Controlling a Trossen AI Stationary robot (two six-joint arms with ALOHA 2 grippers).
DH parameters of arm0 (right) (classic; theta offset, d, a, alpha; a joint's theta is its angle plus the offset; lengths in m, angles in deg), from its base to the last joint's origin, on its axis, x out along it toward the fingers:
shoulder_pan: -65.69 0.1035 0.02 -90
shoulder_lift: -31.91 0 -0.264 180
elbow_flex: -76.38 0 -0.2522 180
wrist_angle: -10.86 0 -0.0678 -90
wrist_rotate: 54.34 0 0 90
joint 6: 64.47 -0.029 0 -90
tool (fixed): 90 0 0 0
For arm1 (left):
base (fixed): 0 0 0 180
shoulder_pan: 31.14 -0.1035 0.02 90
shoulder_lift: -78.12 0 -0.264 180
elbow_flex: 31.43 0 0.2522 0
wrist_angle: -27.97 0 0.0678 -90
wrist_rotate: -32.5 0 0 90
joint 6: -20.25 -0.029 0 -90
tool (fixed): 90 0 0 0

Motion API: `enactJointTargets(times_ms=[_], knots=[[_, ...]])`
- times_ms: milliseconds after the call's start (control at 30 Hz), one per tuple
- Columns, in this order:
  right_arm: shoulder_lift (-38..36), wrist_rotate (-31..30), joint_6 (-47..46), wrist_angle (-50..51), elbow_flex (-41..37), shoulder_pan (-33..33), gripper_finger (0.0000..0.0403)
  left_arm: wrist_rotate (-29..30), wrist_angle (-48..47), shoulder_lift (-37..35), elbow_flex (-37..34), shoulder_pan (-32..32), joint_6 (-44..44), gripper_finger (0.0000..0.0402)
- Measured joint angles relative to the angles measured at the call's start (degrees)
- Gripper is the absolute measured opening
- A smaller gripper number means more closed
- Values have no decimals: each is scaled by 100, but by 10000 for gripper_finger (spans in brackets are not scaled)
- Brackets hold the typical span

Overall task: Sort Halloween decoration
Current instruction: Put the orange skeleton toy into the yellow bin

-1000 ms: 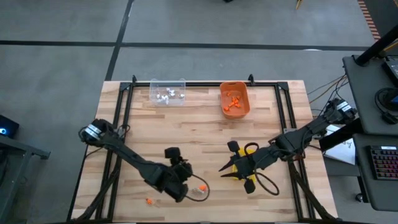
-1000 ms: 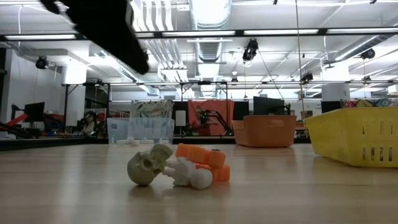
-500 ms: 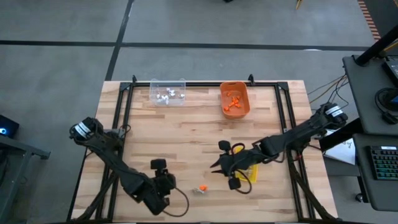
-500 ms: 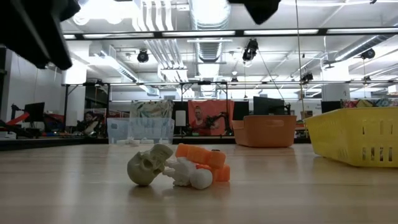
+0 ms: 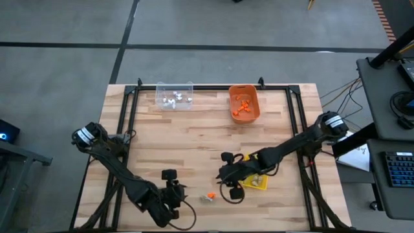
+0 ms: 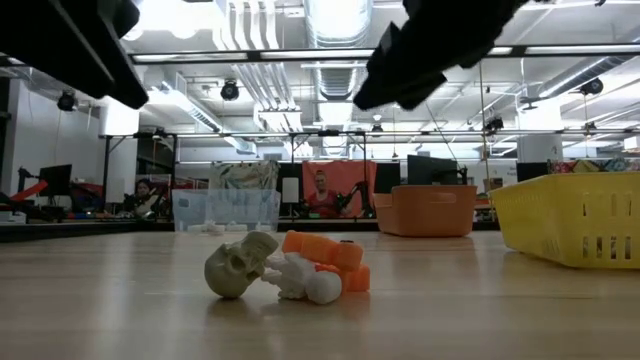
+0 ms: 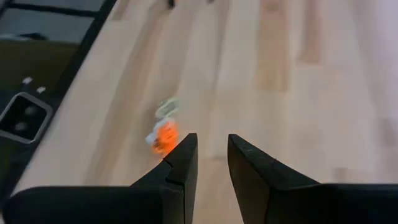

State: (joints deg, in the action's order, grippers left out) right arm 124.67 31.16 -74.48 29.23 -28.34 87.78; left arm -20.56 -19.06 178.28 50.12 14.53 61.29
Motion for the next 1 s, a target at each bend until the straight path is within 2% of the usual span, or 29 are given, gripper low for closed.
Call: enactJointTargets(times_ms=[133,300,700,1000], knots=[[321,654,-67,-168,0,0,82,281,316,0,-174,0,13,152],[736,1330,-67,-570,0,0,84,302,491,0,-229,0,17,152],[1103,1188,239,-956,214,15,54,309,683,2,-227,0,2,152],[1122,1242,102,-665,363,114,143,321,889,4,-227,-2,15,152]])
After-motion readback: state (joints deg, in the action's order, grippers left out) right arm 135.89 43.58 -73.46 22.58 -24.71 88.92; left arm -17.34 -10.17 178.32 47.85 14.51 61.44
